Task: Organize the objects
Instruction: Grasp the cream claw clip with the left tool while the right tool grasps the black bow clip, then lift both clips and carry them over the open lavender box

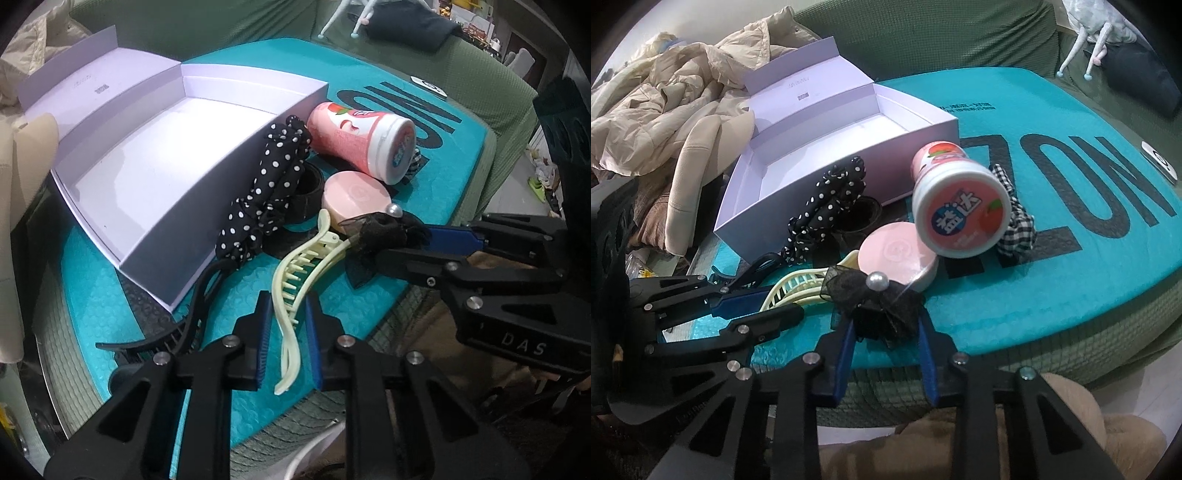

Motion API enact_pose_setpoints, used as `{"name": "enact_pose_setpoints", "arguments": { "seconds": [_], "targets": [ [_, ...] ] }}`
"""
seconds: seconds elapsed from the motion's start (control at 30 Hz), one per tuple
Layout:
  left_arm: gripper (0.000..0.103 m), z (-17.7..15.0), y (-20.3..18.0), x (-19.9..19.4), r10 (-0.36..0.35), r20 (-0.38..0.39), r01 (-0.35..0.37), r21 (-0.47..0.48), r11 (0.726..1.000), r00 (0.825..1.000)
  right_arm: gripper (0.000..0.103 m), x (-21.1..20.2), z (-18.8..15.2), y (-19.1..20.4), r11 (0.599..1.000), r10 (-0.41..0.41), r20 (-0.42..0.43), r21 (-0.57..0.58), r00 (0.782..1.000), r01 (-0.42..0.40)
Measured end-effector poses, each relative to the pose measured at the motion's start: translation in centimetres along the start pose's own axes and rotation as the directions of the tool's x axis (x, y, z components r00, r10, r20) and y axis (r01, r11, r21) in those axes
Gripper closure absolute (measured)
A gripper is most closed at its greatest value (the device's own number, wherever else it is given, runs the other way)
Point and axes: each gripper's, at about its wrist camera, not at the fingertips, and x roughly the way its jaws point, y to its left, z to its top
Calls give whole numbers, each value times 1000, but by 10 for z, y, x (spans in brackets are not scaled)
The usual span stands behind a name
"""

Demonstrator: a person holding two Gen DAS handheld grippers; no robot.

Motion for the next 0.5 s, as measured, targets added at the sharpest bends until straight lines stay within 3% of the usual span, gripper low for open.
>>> {"name": "enact_pose_setpoints", "arguments": {
  "seconds": [0.5],
  "targets": [
    [87,-5,-1,-22,16,26,-17,18,1000,1000,75,-23,-10,-2,1000,20,51,20,999,-21]
  ]
}}
